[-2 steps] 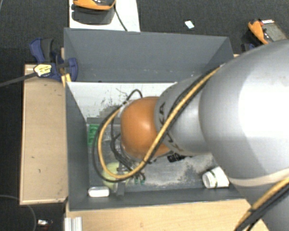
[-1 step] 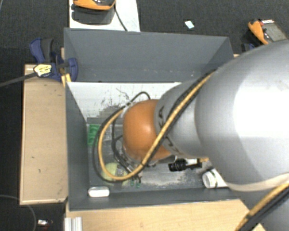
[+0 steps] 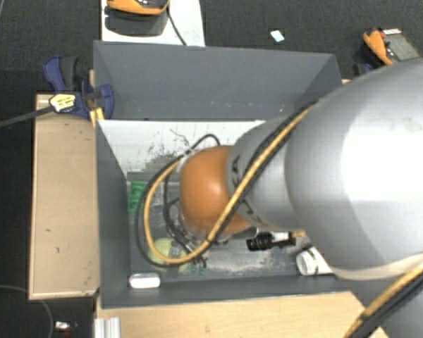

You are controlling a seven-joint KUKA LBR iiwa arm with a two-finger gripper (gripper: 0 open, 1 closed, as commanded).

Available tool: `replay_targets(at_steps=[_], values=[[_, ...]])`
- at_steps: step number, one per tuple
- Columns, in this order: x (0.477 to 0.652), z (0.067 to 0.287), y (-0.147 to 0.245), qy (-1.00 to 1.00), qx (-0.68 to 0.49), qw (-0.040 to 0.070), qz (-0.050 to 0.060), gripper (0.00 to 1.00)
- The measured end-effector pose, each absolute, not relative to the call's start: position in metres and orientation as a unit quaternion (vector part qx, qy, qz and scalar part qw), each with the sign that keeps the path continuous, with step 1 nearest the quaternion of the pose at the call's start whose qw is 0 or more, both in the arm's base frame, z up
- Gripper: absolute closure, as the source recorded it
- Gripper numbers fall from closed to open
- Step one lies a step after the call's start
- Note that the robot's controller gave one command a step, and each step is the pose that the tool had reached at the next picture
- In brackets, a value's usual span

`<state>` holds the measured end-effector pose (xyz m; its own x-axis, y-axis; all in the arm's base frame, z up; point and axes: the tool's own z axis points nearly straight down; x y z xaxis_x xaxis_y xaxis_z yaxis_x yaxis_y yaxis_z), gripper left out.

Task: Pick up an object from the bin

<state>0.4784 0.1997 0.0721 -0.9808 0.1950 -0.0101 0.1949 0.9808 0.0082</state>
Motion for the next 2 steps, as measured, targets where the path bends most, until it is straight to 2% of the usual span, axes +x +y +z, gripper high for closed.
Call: replay_targets(at_steps=[1, 2], values=[[0.476, 0.087, 0.199, 0.995, 0.099, 0.002, 0.002, 1.00], [0.478, 0.130, 0.199, 0.995, 0.098, 0.005, 0.003, 1.00]])
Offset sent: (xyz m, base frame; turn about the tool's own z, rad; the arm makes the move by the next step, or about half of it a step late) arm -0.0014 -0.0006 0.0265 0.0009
